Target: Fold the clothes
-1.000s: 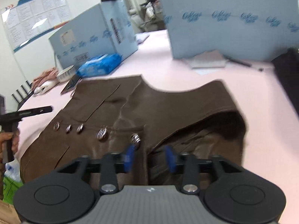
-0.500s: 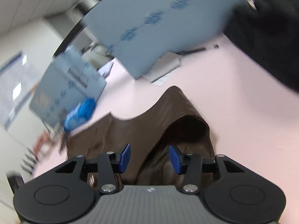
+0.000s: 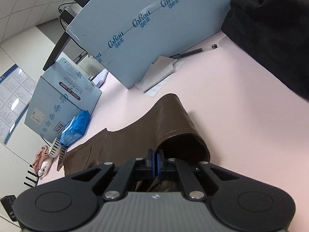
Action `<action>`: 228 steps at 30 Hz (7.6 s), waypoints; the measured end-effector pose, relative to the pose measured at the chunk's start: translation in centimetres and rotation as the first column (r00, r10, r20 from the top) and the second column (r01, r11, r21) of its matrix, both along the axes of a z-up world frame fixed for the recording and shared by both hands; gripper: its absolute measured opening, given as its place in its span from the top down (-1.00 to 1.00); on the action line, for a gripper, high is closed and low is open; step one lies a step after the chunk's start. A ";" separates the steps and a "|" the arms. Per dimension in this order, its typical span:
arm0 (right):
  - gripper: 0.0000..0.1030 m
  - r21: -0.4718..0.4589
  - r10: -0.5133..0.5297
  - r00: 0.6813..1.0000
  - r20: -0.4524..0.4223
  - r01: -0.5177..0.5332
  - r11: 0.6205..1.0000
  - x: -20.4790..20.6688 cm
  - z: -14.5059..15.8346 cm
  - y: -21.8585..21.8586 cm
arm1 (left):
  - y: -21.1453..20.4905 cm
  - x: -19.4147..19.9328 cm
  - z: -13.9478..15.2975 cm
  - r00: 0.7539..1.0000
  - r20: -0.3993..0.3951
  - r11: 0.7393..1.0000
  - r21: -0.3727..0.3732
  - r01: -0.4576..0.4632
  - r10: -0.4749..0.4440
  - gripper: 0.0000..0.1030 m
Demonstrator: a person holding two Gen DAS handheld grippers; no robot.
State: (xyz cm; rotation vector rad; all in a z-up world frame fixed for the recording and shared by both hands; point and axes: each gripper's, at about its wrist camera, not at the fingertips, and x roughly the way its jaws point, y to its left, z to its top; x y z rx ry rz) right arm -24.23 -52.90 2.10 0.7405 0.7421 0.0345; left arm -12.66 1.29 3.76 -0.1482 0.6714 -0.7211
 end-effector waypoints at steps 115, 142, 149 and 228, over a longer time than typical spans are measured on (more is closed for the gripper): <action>0.88 0.528 -0.155 0.959 0.238 0.006 0.849 -16.1 -1.7 -0.4 | 8.2 -9.1 -6.4 0.900 -0.413 0.618 -0.673 -0.407 0.143 0.82; -0.52 0.418 -0.296 0.940 0.172 0.202 0.885 -14.0 1.4 -3.0 | 7.0 -4.1 -1.8 0.921 -0.237 0.759 -0.522 -0.390 0.311 -0.10; -0.52 0.403 -0.147 0.969 0.198 0.056 0.913 -7.9 1.2 1.0 | -0.7 -3.3 -0.3 0.981 -0.161 0.867 -0.468 -0.174 0.111 -0.27; 0.87 -0.178 0.143 0.974 -0.177 -0.175 0.968 11.2 1.7 -1.5 | -5.7 15.5 -1.6 0.991 -0.133 0.999 0.017 0.036 -0.034 0.78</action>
